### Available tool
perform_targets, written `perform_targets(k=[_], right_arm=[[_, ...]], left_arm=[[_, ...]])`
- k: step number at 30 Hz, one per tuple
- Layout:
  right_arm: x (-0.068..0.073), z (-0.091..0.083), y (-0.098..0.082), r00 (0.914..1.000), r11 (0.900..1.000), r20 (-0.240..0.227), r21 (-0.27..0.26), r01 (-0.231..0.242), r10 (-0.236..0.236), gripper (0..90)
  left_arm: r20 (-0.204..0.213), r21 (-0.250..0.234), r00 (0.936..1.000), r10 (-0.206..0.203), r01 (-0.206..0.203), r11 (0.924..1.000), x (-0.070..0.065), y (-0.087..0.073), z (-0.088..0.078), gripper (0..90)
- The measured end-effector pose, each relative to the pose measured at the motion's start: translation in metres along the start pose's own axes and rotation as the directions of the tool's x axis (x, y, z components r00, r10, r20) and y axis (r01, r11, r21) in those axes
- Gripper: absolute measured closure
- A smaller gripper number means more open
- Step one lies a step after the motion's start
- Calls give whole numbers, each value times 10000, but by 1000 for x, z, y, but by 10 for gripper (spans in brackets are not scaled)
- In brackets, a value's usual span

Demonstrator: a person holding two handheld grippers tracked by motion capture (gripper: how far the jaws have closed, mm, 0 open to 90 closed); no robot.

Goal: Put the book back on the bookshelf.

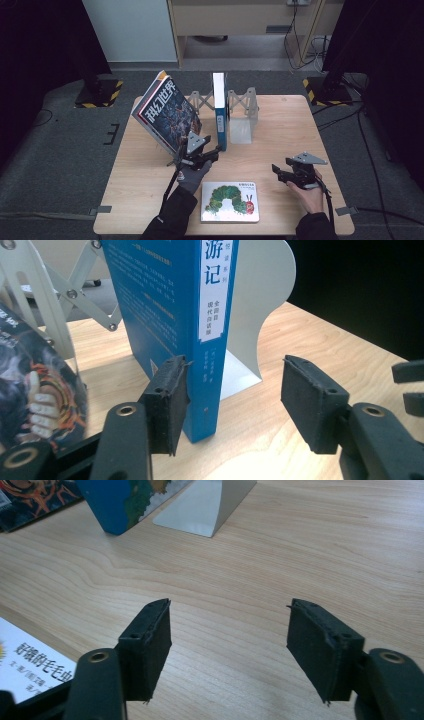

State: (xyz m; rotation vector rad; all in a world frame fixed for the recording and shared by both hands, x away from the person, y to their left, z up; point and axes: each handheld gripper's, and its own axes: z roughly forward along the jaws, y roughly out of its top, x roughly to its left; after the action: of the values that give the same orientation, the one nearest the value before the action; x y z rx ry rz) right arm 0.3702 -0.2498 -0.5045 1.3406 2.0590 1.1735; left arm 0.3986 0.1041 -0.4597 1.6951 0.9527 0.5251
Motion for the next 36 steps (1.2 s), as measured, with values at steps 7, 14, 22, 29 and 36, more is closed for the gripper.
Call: perform_targets(k=[7, 14, 22, 29, 36], right_arm=[[8, -5, 4, 9992, 9994, -286, -174, -289, 284, 303], [12, -8, 4, 9986, 9987, -381, -332, -390, 378, 247], [11, -5, 2, 9992, 9996, -331, -179, -235, 229, 244], [5, -6, 0, 9990, 9992, -249, -157, -367, 363, 253], [7, -3, 0, 9992, 9996, -286, -66, -266, 264, 263]], left_arm=[[99, 79, 9999, 90, -91, 9999, 5, 7, -22, 400], [-1, 153, 9997, 230, -230, 9996, 14, 5, -36, 386], [-351, -522, 9994, -10, -8, 9986, 21, 35, 8, 355], [-987, -913, 9950, -156, 65, 9958, 30, 61, 15, 388], [-1027, -1215, 9947, -61, -64, 9926, 31, 62, 20, 391]])
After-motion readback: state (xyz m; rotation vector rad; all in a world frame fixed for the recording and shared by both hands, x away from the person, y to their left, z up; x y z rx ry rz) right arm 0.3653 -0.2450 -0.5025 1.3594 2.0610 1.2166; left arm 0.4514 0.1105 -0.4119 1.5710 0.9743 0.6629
